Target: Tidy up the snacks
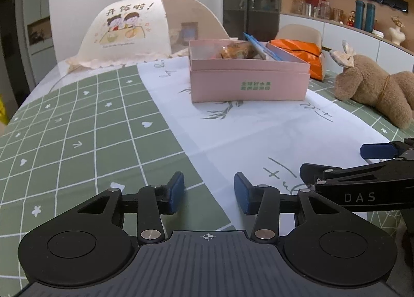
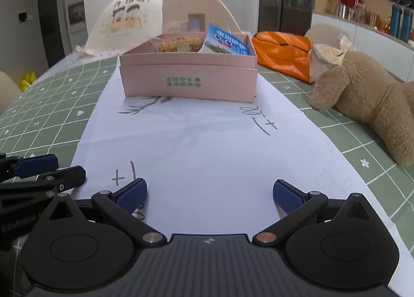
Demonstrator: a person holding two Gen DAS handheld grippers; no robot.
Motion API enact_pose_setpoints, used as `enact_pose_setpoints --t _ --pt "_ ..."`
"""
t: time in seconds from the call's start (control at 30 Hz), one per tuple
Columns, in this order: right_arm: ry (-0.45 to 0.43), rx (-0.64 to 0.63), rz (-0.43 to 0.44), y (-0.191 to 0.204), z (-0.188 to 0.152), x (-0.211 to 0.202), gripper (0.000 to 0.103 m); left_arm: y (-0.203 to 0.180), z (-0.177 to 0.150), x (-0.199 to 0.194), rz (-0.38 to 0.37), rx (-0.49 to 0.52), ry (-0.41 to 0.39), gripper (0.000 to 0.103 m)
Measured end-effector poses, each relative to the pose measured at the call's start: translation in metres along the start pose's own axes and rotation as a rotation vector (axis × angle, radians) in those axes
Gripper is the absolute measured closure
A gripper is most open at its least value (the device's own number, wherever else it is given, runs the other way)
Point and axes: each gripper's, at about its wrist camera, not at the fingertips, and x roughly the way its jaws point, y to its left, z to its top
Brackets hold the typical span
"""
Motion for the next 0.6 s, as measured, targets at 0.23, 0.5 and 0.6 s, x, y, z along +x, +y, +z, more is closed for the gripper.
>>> enact_pose_setpoints --t 0.23,0.5,0.6 --pt "0.000 0.001 0.000 0.0000 0.0001 -0.0001 0.000 0.0005 -0.0011 -0.0002 -0.006 -0.006 0.000 0.054" --pt "0.000 0.001 0.000 0.0001 0.0000 -0.0001 0.000 0.0006 -0.0009 -0.0002 -0.006 -0.006 0.001 0.054" --pt "0.000 0.001 0.000 0.0000 0.0000 -0.0001 0.000 0.0004 -0.0012 -0.0003 -0.006 -0.006 0.001 0.054"
